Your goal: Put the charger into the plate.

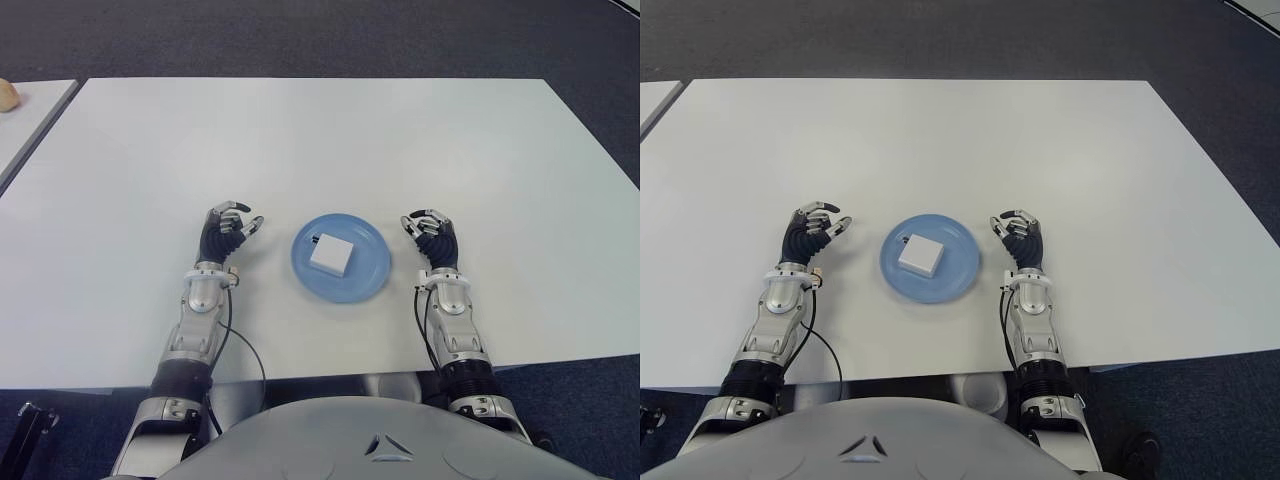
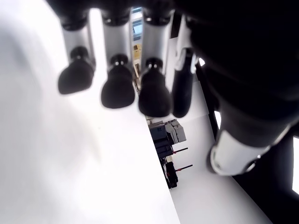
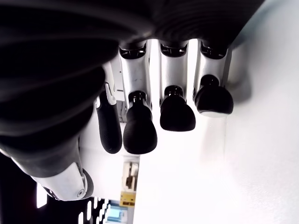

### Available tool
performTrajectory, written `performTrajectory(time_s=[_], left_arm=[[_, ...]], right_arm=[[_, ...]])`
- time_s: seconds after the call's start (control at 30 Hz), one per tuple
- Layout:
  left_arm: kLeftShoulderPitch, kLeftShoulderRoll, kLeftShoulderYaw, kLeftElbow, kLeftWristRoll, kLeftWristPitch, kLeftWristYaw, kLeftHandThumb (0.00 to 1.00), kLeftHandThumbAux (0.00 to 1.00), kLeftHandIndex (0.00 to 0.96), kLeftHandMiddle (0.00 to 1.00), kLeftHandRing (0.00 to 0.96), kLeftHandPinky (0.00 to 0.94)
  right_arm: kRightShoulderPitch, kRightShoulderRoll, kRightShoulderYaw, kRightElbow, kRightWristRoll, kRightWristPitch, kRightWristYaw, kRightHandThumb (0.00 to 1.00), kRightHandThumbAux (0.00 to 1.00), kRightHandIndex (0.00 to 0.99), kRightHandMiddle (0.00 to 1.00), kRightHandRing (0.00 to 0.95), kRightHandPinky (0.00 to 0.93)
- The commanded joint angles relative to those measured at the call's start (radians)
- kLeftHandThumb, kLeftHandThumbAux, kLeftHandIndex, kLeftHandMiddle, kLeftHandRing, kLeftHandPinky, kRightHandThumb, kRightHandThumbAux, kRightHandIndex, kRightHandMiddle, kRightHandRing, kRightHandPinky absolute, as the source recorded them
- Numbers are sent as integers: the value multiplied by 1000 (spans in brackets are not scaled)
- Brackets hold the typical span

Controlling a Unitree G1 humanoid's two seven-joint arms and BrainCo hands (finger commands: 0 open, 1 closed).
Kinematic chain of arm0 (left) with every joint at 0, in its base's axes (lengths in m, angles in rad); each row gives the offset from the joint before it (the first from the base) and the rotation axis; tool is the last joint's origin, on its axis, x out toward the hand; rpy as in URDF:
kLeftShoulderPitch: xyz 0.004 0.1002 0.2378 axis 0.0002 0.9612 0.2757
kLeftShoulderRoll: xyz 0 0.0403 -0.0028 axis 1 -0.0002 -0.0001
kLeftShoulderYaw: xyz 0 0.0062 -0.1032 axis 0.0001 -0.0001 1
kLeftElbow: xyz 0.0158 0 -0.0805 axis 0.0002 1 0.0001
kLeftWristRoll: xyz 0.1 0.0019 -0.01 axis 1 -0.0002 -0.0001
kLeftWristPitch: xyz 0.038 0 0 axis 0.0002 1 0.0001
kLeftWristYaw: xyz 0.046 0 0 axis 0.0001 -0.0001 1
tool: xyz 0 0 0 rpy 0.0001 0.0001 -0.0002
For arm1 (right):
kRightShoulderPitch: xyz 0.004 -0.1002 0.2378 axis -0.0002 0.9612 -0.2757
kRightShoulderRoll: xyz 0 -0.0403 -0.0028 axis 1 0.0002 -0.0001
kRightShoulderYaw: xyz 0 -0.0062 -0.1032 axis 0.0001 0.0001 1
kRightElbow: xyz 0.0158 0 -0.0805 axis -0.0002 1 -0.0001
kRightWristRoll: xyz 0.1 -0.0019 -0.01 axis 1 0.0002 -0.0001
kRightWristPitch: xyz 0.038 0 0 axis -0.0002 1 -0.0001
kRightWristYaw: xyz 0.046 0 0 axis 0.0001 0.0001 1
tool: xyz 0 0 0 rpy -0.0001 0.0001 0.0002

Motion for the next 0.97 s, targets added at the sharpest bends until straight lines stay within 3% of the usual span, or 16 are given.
performTrajectory(time_s=[0.03,0.53,0.97], left_arm=[[4,6,1,16,4,10,-4,708,715,439,792,784,781],[2,5,-4,25,1,6,-9,707,715,439,791,781,781],[-19,-8,-1,109,-44,-13,-38,704,716,439,795,782,795]], right_arm=[[22,7,0,29,0,27,-2,708,728,436,802,822,836],[24,1,1,27,5,14,10,708,727,436,806,826,842],[31,1,-3,16,11,24,20,707,728,436,806,827,841]])
